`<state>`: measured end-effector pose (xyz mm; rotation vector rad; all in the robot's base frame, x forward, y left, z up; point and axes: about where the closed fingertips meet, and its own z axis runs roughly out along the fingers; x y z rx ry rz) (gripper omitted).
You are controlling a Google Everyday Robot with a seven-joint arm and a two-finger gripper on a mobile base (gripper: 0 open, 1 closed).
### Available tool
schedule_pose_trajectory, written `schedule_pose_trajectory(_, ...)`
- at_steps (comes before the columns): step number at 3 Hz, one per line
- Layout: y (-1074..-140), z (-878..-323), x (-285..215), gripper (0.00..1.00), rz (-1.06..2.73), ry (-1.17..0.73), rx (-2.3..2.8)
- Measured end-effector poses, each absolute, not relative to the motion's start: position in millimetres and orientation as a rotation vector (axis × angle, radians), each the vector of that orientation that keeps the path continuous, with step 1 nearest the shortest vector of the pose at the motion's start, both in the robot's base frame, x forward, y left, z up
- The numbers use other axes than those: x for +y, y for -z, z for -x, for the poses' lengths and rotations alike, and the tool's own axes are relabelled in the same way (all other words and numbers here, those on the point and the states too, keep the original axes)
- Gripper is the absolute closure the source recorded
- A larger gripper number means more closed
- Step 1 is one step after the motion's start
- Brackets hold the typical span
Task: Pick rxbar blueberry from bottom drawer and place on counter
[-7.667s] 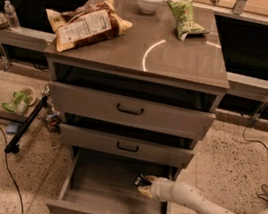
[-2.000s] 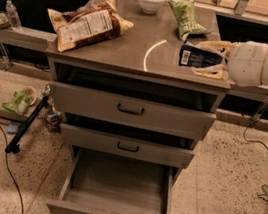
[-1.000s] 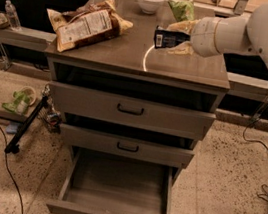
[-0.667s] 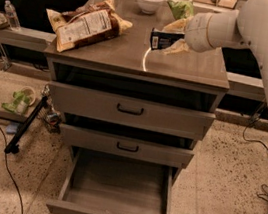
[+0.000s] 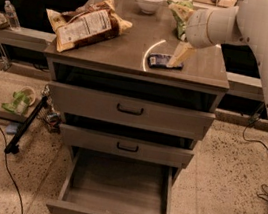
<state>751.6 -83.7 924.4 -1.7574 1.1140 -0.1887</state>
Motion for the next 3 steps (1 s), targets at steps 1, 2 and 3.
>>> schedule_pose_trajectory(1, -929.4, -746.9, -98.4, 0.0, 1.698, 0.18, 1.124)
schedule_pose_trajectory(2, -944.3, -731.6, -131.6, 0.0, 1.529, 0.182, 1.154)
schedule_pose_trajectory(3, -976.3, -709.2, -216.4, 0.0, 1.304, 0.341, 1.215)
